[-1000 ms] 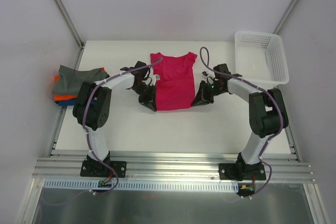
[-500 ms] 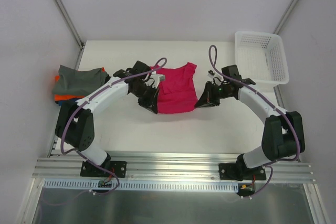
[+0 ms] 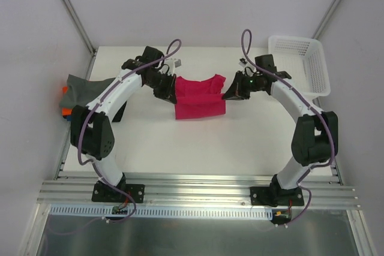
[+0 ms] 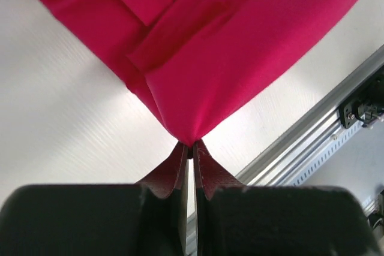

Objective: Fold and stack the t-shirts
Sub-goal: Fold the long partially folded tshirt into a neat square

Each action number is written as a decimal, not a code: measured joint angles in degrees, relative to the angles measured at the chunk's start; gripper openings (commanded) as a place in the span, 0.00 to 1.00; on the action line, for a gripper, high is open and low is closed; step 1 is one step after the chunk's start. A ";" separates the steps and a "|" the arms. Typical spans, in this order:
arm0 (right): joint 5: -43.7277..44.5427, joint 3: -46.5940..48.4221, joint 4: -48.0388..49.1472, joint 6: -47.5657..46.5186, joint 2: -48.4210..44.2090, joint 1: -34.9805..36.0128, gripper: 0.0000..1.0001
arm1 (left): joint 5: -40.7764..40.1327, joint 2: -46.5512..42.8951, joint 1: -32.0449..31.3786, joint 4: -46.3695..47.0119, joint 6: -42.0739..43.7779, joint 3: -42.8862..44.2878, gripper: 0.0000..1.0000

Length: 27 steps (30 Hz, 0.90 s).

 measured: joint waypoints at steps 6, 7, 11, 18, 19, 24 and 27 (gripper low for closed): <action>1.22 12.04 2.78 0.15 12.26 -0.35 0.01 | -0.24 14.03 1.40 -0.13 0.81 14.47 0.00; 1.31 14.05 2.95 0.20 14.32 -0.35 0.01 | -0.37 16.94 1.51 -0.15 0.87 17.62 0.00; 1.73 21.40 4.87 0.20 22.49 -0.35 0.01 | -2.08 28.13 2.12 0.83 0.98 29.51 0.00; 3.10 29.35 6.58 0.22 31.19 -0.35 0.01 | -7.21 34.45 2.82 1.64 0.98 34.01 0.00; 3.26 30.21 6.67 0.22 31.85 -0.35 0.01 | -7.65 34.45 2.99 1.66 0.96 34.03 0.00; 4.11 32.94 7.37 0.24 33.33 -0.35 0.01 | -10.47 34.45 4.61 2.38 0.96 34.64 0.00; 4.28 34.10 7.72 0.28 33.70 -0.33 0.01 | -11.04 34.45 5.66 2.95 0.96 34.73 0.00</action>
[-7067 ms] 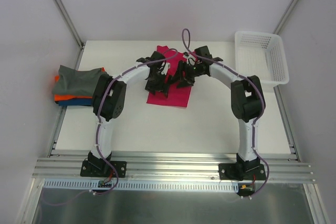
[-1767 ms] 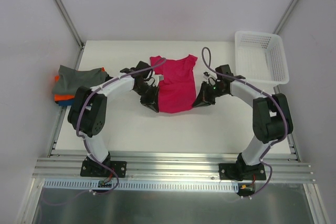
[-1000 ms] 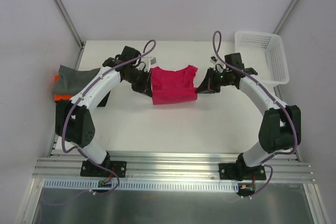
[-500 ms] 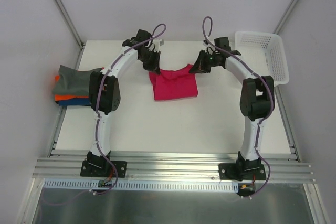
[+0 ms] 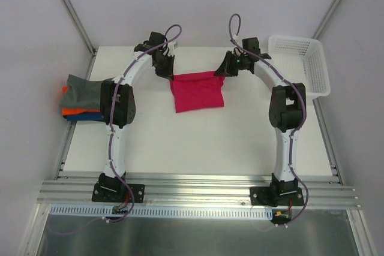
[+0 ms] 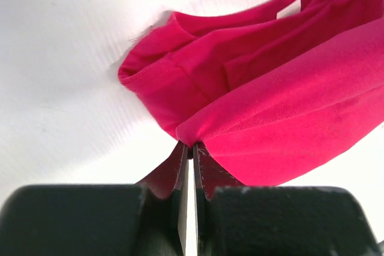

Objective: Fold and stack the t-shirts
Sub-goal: Fold the long partially folded tshirt into a neat square

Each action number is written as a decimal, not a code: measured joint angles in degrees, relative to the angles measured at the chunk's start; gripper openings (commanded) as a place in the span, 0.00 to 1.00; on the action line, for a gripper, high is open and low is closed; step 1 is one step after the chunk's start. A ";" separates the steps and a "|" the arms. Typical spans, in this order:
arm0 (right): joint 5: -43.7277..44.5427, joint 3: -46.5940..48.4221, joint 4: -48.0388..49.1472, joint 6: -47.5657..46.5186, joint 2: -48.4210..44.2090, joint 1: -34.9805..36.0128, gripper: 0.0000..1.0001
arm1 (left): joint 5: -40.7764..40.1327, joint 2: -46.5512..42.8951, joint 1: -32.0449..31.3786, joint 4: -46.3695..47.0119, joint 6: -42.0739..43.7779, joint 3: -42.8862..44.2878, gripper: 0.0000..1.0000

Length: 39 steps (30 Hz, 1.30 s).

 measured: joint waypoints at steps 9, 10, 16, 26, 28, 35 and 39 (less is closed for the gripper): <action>2.75 7.04 1.11 -0.52 5.95 0.63 0.81 | -1.44 3.76 0.83 1.29 0.46 7.65 0.82; 3.34 7.54 1.07 -0.59 6.56 0.74 0.86 | -2.10 4.68 0.85 1.73 0.22 8.41 0.86; 6.49 6.88 -0.13 -3.69 6.10 1.53 0.93 | -5.38 6.23 0.66 1.27 -0.59 8.17 0.95; 5.07 -0.33 -3.98 -6.12 -8.55 1.66 0.90 | -7.26 -7.63 -1.86 1.05 -0.68 -5.38 0.99; 4.20 -0.33 -4.04 -6.21 -8.87 1.64 0.89 | -5.31 -9.29 -1.57 1.03 -0.72 -6.58 0.99; -0.28 -1.31 -3.91 -4.66 -3.08 1.75 0.89 | 2.23 -7.76 2.40 0.50 -2.45 -9.53 0.99; -2.75 0.11 -3.78 -2.43 2.34 1.75 0.89 | 5.84 -3.02 5.29 -0.20 -3.45 -8.04 0.99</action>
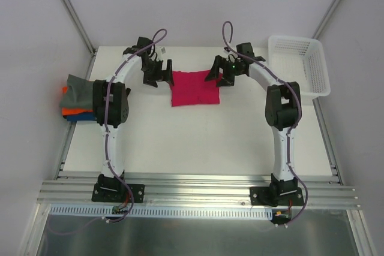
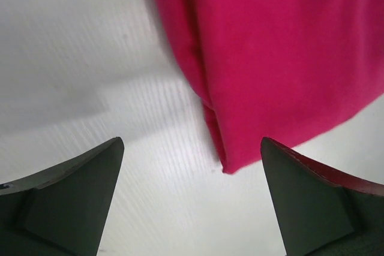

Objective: Fold and stack the t-shirts
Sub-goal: Fold the long partially folded tshirt into a neat square, then put the neatly folded tshirt into the corner of the board with the left arm

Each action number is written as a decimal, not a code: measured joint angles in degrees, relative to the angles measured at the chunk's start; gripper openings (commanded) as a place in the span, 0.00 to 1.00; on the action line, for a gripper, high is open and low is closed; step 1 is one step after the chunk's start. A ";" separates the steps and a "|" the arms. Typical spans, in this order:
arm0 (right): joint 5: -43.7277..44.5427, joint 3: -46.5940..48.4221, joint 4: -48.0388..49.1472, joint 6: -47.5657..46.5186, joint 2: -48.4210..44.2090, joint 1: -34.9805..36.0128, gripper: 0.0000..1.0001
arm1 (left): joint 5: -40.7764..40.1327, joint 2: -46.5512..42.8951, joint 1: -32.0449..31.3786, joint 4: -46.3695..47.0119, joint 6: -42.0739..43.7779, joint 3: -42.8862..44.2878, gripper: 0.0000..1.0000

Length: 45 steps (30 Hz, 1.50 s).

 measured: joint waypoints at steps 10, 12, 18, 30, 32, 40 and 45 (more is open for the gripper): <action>-2.01 5.44 4.13 6.14 7.78 -0.04 0.89 | 5.60 11.04 2.71 0.42 -1.31 9.77 0.99; -2.08 5.44 4.55 6.82 7.89 -0.04 0.89 | 7.45 12.11 2.75 0.83 -2.10 10.99 0.99; -2.05 5.22 4.70 7.10 8.11 -0.07 0.89 | 13.27 13.94 2.73 3.32 -5.14 12.02 0.95; -2.23 3.02 6.16 8.02 8.11 0.09 0.89 | 28.30 14.10 0.04 7.85 -13.64 4.61 0.84; -2.25 2.82 6.60 8.33 8.11 0.17 0.89 | 29.29 14.49 -1.18 7.89 -14.60 4.59 0.77; -2.19 2.73 7.50 8.90 8.11 1.14 0.89 | 29.20 16.68 -4.52 7.87 -15.43 3.74 0.01; -2.27 2.27 7.56 8.79 7.93 1.40 0.89 | 28.00 14.43 -4.28 7.41 -14.56 0.42 0.00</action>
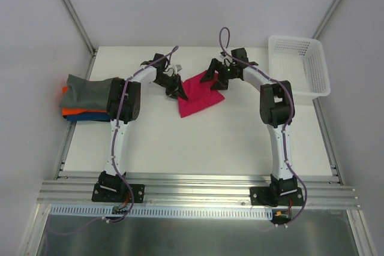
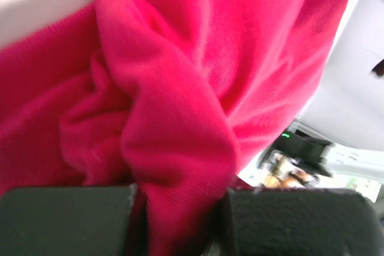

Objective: Fold and stack the t-shirts
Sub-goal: Put the neatly folded tshirt into the corner of the board with the left arm

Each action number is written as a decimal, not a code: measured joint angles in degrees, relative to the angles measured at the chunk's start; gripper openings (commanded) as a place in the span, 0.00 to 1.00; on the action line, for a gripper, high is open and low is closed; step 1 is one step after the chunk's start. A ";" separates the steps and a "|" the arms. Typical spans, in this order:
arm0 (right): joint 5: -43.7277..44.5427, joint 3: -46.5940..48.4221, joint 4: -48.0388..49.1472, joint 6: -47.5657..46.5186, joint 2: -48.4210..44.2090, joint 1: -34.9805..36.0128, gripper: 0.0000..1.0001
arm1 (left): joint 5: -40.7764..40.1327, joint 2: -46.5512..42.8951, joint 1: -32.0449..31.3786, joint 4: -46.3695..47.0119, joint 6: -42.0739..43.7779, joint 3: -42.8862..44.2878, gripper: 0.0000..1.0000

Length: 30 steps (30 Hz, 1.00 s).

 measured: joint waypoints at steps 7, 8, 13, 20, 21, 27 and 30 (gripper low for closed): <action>-0.04 -5.64 -2.56 -1.27 -4.79 -2.19 0.89 | -11.34 -11.41 4.26 -7.54 9.29 -4.55 0.00; 0.09 -6.36 -3.17 -1.77 -5.70 -3.08 0.89 | -12.59 -13.77 5.62 -8.72 10.88 -4.70 0.00; 0.63 -9.27 -4.92 -3.93 -10.58 -8.17 0.89 | -16.76 -26.51 12.85 -12.92 18.27 -8.20 0.00; 1.27 -11.54 -5.07 -5.46 -13.99 -10.14 0.89 | -20.61 -35.23 19.43 -18.88 25.27 -12.24 0.00; 1.31 -11.96 -5.03 -5.44 -14.14 -9.97 0.89 | -21.18 -35.58 20.35 -19.89 25.99 -12.41 0.00; 1.62 -13.68 -5.03 -5.44 -14.73 -9.27 0.89 | -21.81 -36.00 27.21 -25.75 29.33 -9.35 0.00; 1.75 -14.99 -4.92 -5.46 -16.11 -9.27 0.89 | -22.10 -35.80 31.61 -29.05 29.99 -2.75 0.00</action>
